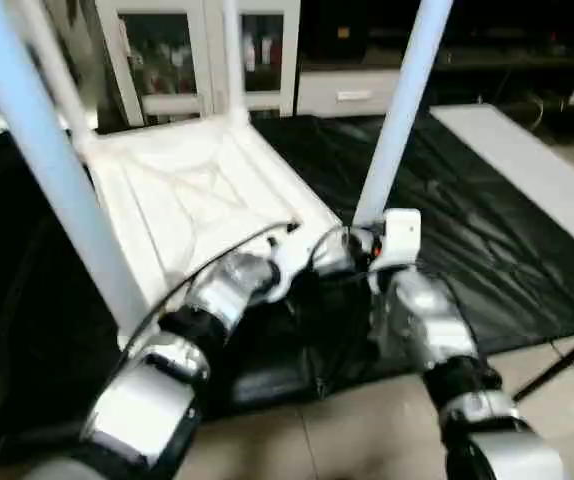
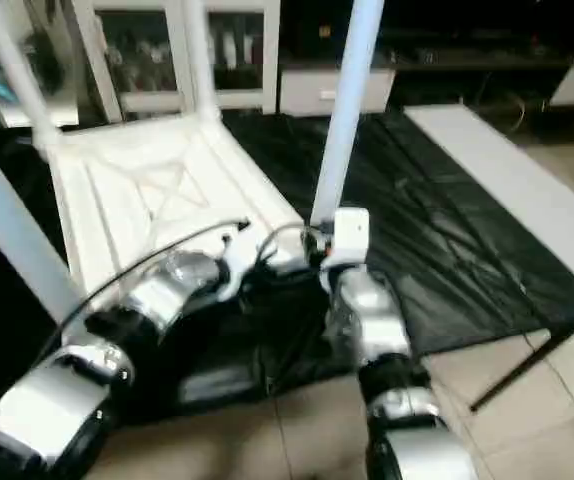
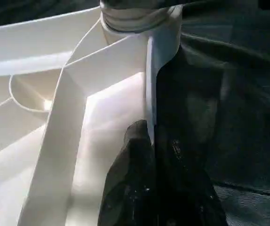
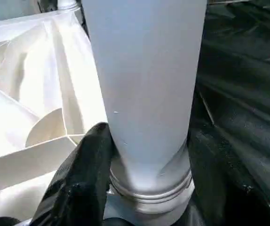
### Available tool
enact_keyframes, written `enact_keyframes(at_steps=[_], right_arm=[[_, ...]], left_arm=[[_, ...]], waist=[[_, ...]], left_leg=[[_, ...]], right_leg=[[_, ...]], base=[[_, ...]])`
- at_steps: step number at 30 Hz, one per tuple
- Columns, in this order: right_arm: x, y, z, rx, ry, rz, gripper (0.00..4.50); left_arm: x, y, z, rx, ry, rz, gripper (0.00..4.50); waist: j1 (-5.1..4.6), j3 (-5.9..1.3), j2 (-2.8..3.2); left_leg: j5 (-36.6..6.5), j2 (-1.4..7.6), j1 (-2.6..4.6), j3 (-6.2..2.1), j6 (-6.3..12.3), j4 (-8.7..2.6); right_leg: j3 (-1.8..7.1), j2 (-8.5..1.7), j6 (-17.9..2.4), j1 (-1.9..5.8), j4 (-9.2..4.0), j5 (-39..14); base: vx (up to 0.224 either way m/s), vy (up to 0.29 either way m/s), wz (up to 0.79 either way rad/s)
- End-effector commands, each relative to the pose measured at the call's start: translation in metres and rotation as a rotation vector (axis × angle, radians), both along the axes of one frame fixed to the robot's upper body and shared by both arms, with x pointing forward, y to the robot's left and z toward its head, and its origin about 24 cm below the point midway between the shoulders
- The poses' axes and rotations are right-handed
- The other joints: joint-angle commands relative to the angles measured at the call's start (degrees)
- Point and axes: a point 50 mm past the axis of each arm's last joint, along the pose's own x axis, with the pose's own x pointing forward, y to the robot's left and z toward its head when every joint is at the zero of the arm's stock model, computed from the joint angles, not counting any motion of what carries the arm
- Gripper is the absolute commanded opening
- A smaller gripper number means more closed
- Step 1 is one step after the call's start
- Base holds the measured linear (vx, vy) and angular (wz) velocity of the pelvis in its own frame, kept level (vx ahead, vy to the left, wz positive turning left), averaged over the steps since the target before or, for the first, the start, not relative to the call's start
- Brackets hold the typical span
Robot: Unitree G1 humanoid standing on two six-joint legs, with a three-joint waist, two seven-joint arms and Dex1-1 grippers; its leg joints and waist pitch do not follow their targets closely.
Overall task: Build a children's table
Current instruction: Rotate leg to tighten
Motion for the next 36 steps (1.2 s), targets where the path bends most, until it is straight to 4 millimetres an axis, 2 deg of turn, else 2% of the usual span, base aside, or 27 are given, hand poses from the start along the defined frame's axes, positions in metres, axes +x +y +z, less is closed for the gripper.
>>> enact_keyframes(at_steps=[1, 3, 4, 5, 7, 9, 11, 13, 15, 16, 17, 18, 19, 20, 21, 22, 23, 25, 26, 27, 28, 29, 31, 32, 33, 34, 36], right_arm=[[-0.004, 0.026, 0.000, 0.065, -0.015, 0.100, 2.04], [-0.003, 0.028, 0.002, 0.062, -0.029, 0.112, 2.04], [-0.004, 0.028, 0.011, 0.074, -0.106, 0.154, 2.59], [-0.004, 0.028, 0.011, 0.074, -0.106, 0.154, 2.72], [-0.007, 0.016, 0.019, 0.042, -0.193, 0.166, 2.71], [-0.011, 0.007, 0.020, -0.003, -0.211, 0.183, 2.91], [-0.016, 0.000, 0.018, -0.031, -0.209, 0.194, 3.16], [-0.026, -0.011, 0.016, -0.068, -0.199, 0.227, 3.16], [-0.033, -0.018, 0.014, -0.095, -0.190, 0.242, 3.42], [-0.034, -0.019, 0.014, -0.096, -0.189, 0.244, 3.42], [-0.046, -0.029, 0.010, -0.125, -0.173, 0.278, 3.42], [-0.061, -0.038, 0.007, -0.161, -0.157, 0.316, 3.42], [-0.068, -0.042, 0.005, -0.177, -0.144, 0.333, 3.42], [-0.068, -0.042, 0.005, -0.177, -0.144, 0.333, 3.42], [-0.082, -0.046, 0.002, -0.194, -0.116, 0.351, 3.42], [-0.086, -0.048, 0.001, -0.198, -0.107, 0.353, 3.42], [-0.089, -0.049, 0.000, -0.197, -0.100, 0.350, 3.42], [-0.092, -0.049, 0.001, -0.189, -0.104, 0.361, 3.42], [-0.093, -0.049, 0.002, -0.185, -0.110, 0.370, 3.63], [-0.100, -0.045, 0.012, -0.125, -0.139, 0.501, 3.78], [-0.100, -0.045, 0.013, -0.122, -0.140, 0.508, 3.78], [-0.102, -0.048, 0.018, -0.119, -0.149, 0.546, 3.82], [-0.102, -0.053, 0.024, -0.121, -0.153, 0.574, 4.06], [-0.100, -0.064, 0.031, -0.147, -0.157, 0.585, 4.17], [-0.099, -0.071, 0.036, -0.157, -0.156, 0.607, 4.21], [-0.099, -0.071, 0.036, -0.157, -0.156, 0.607, 4.24], [-0.098, -0.083, 0.044, -0.186, -0.123, 0.697, 4.37]], left_arm=[[0.005, 0.009, -0.003, -0.037, -0.068, 0.138, 0.00], [0.004, 0.010, -0.003, -0.036, -0.067, 0.138, 0.00], [0.004, 0.012, -0.004, -0.026, -0.076, 0.118, 0.00], [0.004, 0.012, -0.004, -0.026, -0.076, 0.118, 0.00], [0.001, 0.014, -0.007, 0.006, -0.085, 0.044, 0.00], [-0.001, 0.015, -0.008, 0.017, -0.083, -0.001, 0.00], [-0.002, 0.017, -0.010, 0.026, -0.073, -0.006, 0.00], [-0.002, 0.020, -0.011, 0.040, -0.065, 0.001, 0.00], [-0.002, 0.022, -0.012, 0.046, -0.061, 0.001, 0.00], [-0.002, 0.023, -0.012, 0.047, -0.061, 0.001, 0.00], [-0.002, 0.024, -0.012, 0.048, -0.059, -0.008, 0.00], [-0.003, 0.024, -0.013, 0.050, -0.056, -0.033, 0.00], [-0.003, 0.024, -0.013, 0.052, -0.056, -0.045, 0.00], [-0.003, 0.024, -0.013, 0.052, -0.056, -0.045, 0.00], [-0.005, 0.021, -0.012, 0.049, -0.050, -0.104, 0.00], [-0.007, 0.020, -0.012, 0.047, -0.046, -0.133, 0.00], [-0.008, 0.018, -0.012, 0.044, -0.040, -0.159, 0.00], [-0.013, 0.015, -0.013, 0.030, -0.022, -0.238, 0.00], [-0.016, 0.013, -0.013, 0.024, -0.013, -0.284, 0.00], [-0.032, 0.013, -0.018, 0.020, 0.074, -0.492, 0.00], [-0.033, 0.013, -0.018, 0.021, 0.080, -0.502, 0.00], [-0.038, 0.017, -0.022, 0.050, 0.123, -0.560, 0.00], [-0.042, 0.022, -0.025, 0.080, 0.152, -0.603, 0.00], [-0.044, 0.029, -0.028, 0.102, 0.175, -0.628, 0.00], [-0.046, 0.032, -0.028, 0.103, 0.184, -0.638, 0.00], [-0.046, 0.032, -0.028, 0.103, 0.184, -0.638, 0.00], [-0.048, 0.040, -0.029, 0.112, 0.209, -0.669, 0.00]], waist=[[0.20, -2.56, -0.90], [0.42, -2.68, -1.09], [0.56, -2.66, -1.18], [0.56, -2.66, -1.18], [0.97, -2.63, -1.34], [0.94, -2.56, -1.28], [1.02, -2.66, -1.11], [1.55, -2.68, -1.21], [1.81, -2.42, -1.24], [1.77, -2.39, -1.45], [1.79, -2.35, -1.32], [2.08, -2.32, -0.85], [2.67, -2.32, -0.82], [2.51, -2.39, -1.08], [2.73, -2.41, -1.09], [2.68, -2.43, -1.14], [2.52, -2.43, -0.73], [2.40, -2.36, -0.78], [2.50, -2.29, -0.78], [2.73, -2.33, -0.36], [2.98, -2.25, -0.48], [3.32, -2.27, -0.32], [4.15, -2.48, -0.02], [4.36, -2.41, 0.03], [3.86, -2.52, 0.04], [3.73, -2.57, 0.02], [3.57, -2.61, -0.61]], left_leg=[[-22.2, 1.28, 0.02, -0.22, 2.69, -5.00], [-21.0, 1.30, -0.07, -0.09, 3.08, -4.94], [-20.2, 1.29, -0.06, 0.05, 3.37, -4.90], [-20.2, 1.29, -0.06, 0.05, 3.37, -4.90], [-19.6, 1.26, -0.15, 0.18, 4.27, -4.86], [-18.5, 1.30, -0.81, -0.23, 4.03, -5.21], [-17.9, 1.42, -0.39, -0.19, 3.72, -5.14], [-16.9, 1.46, 0.22, 0.30, 4.09, -4.90], [-16.2, 1.44, -0.30, 0.35, 4.54, -5.00], [-16.7, 1.35, -0.43, 0.27, 4.36, -4.99], [-17.8, 1.21, -0.39, 0.20, 4.19, -4.97], [-17.9, 1.22, -0.25, 0.20, 4.19, -4.96], [-18.0, 1.41, 0.22, 0.26, 4.37, -4.90], [-17.8, 1.34, -0.06, 0.21, 4.52, -4.98], [-16.8, 1.26, -0.79, -0.11, 4.37, -5.18], [-17.1, 1.28, -0.67, -0.06, 4.34, -5.12], [-18.1, 1.25, -0.66, -0.23, 3.98, -5.19], [-18.9, 1.19, -0.68, -0.27, 3.54, -5.21], [-19.2, 1.18, -0.58, -0.27, 3.59, -5.20], [-20.1, 1.36, -0.04, -0.26, 3.77, -5.25], [-20.1, 1.52, -0.07, -0.29, 4.31, -5.29], [-19.8, 1.87, 0.31, 0.02, 4.51, -5.23], [-19.0, 2.24, 0.97, 0.43, 4.48, -5.08], [-19.2, 2.33, 1.07, 0.63, 4.20, -5.04], [-18.2, 2.32, 0.14, 0.43, 3.49, -5.38], [-17.4, 2.28, -0.28, 0.40, 3.24, -5.43], [-17.9, 2.21, -0.07, 0.66, 3.22, -5.08]], right_leg=[[0.80, -0.91, -9.5, 1.58, -3.61, -22.8], [0.90, -0.98, -9.9, 1.73, -3.32, -21.5], [0.98, -0.98, -10.0, 1.71, -3.29, -21.1], [0.98, -0.98, -10.0, 1.71, -3.29, -21.1], [1.03, -1.03, -9.4, 1.75, -3.30, -21.8], [0.90, -1.14, -6.6, 2.43, -3.45, -24.7], [0.99, -1.16, -7.2, 2.07, -3.42, -24.0], [1.33, -0.94, -8.8, 1.70, -3.29, -20.8], [1.41, -0.75, -8.7, 2.04, -3.19, -19.7], [1.43, -0.81, -8.3, 2.00, -3.14, -21.5], [1.30, -0.81, -7.6, 2.01, -3.46, -24.1], [1.39, -0.78, -6.9, 2.02, -3.62, -24.6], [1.58, -0.82, -6.0, 1.62, -3.84, -24.8], [1.57, -0.70, -5.9, 1.84, -3.75, -24.4], [1.40, -0.77, -4.9, 2.35, -3.79, -25.5], [1.42, -0.76, -4.7, 2.08, -3.83, -26.2], [1.32, -0.82, -4.7, 1.93, -3.91, -27.8], [1.25, -0.83, -4.3, 1.78, -4.38, -29.6], [1.25, -0.84, -4.2, 1.62, -4.49, -30.3], [1.35, -0.94, -4.9, 1.37, -4.54, -30.4], [1.47, -0.96, -5.2, 1.48, -4.61, -29.9], [1.79, -0.80, -6.3, 1.02, -4.28, -27.2], [2.14, -0.58, -8.9, 0.81, -3.58, -21.0], [2.15, -0.44, -9.7, 0.68, -3.36, -19.3], [2.17, -0.52, -10.2, 1.65, -2.68, -17.3], [2.15, -0.45, -10.2, 2.08, -2.44, -16.4], [2.40, -0.44, -10.2, 1.98, -2.24, -15.9]], base=[[0.000, 0.000, 0.00], [0.000, 0.000, 0.00], [0.000, 0.000, 0.00], [0.000, 0.000, 0.00], [0.000, 0.000, 0.00], [0.000, 0.000, 0.00], [0.000, 0.000, 0.00], [0.000, 0.000, 0.00], [0.000, 0.000, 0.00], [0.000, 0.000, 0.00], [0.000, 0.000, 0.00], [0.000, 0.000, 0.00], [0.000, 0.000, 0.00], [0.000, 0.000, 0.00], [0.000, 0.000, 0.00], [0.000, 0.000, 0.00], [0.000, 0.000, 0.00], [0.000, 0.000, 0.00], [0.000, 0.000, 0.00], [0.000, 0.000, 0.00], [0.000, 0.000, 0.00], [0.000, 0.000, 0.00], [0.017, -0.001, 0.12], [0.000, 0.000, 0.00], [0.000, 0.000, 0.00], [0.000, 0.000, 0.00], [0.000, 0.000, 0.00]])
